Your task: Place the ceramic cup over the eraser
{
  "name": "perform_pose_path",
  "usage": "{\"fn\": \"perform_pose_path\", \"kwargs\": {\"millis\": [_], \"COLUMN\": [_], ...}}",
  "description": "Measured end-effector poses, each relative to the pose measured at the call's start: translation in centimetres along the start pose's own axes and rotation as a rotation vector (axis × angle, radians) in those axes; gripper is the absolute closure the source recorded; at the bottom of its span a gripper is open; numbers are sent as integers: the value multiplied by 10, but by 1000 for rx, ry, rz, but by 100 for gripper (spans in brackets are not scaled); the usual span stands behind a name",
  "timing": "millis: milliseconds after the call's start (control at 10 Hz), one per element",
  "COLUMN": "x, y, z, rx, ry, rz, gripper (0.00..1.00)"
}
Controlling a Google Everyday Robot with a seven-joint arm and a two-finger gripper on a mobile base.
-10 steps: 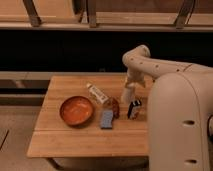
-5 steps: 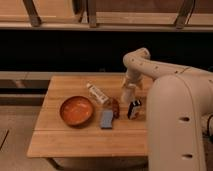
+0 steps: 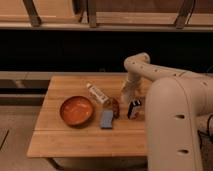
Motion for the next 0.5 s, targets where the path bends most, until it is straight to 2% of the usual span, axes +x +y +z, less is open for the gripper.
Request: {"fn": "perform_pose_path", "kwargs": {"millis": [400,500], "x": [-7,-8], "y": [-1,0], "z": [1,-2], "rx": [6,4], "ry": [-37,-44], "rz": [-25,-28], "gripper": [91,98]}}
